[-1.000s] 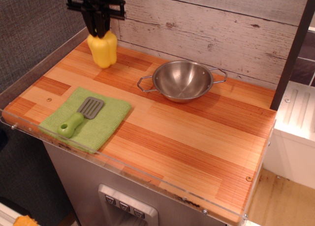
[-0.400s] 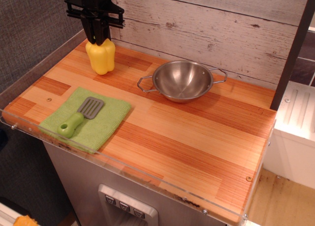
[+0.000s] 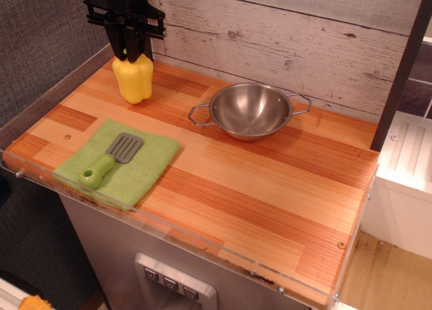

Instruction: Move the pepper to the left of the pot.

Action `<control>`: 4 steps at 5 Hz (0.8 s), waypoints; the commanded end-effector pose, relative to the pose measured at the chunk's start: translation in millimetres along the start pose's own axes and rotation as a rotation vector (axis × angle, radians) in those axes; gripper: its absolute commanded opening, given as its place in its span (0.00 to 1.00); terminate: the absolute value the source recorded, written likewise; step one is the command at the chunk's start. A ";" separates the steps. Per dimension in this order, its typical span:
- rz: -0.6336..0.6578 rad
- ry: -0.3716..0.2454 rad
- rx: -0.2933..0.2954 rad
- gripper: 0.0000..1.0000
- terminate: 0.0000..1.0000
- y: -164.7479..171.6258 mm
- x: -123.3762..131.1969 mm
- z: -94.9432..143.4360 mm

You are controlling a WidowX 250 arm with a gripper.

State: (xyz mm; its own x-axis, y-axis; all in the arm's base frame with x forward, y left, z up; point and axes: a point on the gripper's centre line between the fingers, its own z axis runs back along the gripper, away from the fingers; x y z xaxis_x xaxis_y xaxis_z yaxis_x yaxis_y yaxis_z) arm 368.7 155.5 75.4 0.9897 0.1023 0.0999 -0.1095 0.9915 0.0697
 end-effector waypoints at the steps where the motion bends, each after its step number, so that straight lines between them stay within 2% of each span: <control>1: 0.004 -0.109 0.013 1.00 0.00 -1.4 1.4 44.1; 2: -0.001 -0.149 0.017 1.00 0.00 -12.3 -0.6 58.2; 3: -0.018 -0.216 0.001 1.00 0.00 -27.7 -6.4 82.2; 4: -0.106 -0.222 -0.035 1.00 0.00 -59.5 -15.5 92.6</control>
State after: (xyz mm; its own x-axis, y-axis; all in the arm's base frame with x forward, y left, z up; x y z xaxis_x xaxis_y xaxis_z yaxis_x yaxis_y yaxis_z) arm 358.6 84.6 138.9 0.9667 -0.0204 0.2551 0.0109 0.9992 0.0385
